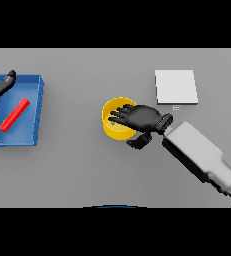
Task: Pick up the red beaker and tilt it to pour out 1 green nut into yellow bowl. Pick up the yellow bowl and place it on the metallic measuring scale.
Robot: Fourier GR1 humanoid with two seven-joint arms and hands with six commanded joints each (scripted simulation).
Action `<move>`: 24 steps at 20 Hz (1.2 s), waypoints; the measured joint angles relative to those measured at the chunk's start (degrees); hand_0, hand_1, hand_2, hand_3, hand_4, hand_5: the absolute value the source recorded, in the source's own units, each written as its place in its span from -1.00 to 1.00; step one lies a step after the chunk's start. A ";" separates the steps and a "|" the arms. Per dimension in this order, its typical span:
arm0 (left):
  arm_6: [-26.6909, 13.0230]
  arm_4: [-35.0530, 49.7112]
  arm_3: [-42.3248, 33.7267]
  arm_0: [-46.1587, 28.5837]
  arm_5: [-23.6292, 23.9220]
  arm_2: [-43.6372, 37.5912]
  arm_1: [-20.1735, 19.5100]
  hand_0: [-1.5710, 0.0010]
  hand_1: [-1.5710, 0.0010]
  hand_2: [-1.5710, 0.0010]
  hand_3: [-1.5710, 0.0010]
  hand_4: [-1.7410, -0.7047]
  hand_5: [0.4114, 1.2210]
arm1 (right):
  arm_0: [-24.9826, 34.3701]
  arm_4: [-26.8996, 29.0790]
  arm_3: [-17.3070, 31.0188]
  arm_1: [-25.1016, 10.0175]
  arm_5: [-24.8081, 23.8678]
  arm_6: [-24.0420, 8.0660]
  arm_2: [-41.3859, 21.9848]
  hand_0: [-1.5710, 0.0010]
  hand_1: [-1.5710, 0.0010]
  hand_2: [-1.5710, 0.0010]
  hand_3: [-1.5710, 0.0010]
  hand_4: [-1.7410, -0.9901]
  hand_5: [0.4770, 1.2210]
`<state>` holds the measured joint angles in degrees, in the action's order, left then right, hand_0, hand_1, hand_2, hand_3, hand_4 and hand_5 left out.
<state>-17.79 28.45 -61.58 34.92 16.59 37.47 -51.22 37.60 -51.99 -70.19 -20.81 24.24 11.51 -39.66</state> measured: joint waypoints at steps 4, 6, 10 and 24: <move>0.38 0.47 -0.15 -0.98 0.15 -0.45 -0.59 1.00 1.00 1.00 1.00 0.98 -0.33 | 2.39 -1.05 2.54 0.31 2.60 0.29 -1.80 1.00 1.00 1.00 1.00 0.24 -0.31; 0.40 0.38 -0.01 -0.59 -0.57 -0.27 -0.58 1.00 1.00 1.00 1.00 0.98 -0.32 | 3.39 -1.01 3.78 0.94 3.45 0.60 -2.24 1.00 1.00 1.00 1.00 0.20 -0.28; 1.17 0.73 -0.15 -1.21 -0.22 -0.79 -1.04 1.00 1.00 1.00 1.00 0.98 -0.32 | 3.53 0.28 5.42 3.27 5.33 -2.06 -1.44 1.00 0.98 0.97 0.94 0.08 -0.10; 0.59 0.73 -1.40 -1.02 -0.55 -0.61 -1.81 1.00 1.00 1.00 1.00 0.97 -0.30 | 3.95 -0.75 5.97 2.28 2.70 1.42 -2.24 -0.89 -0.88 -0.65 -0.57 -0.91 0.94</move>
<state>-17.20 29.18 -62.98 33.91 16.04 36.86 -53.03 41.54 -52.74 -64.22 -18.53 26.94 12.93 -41.89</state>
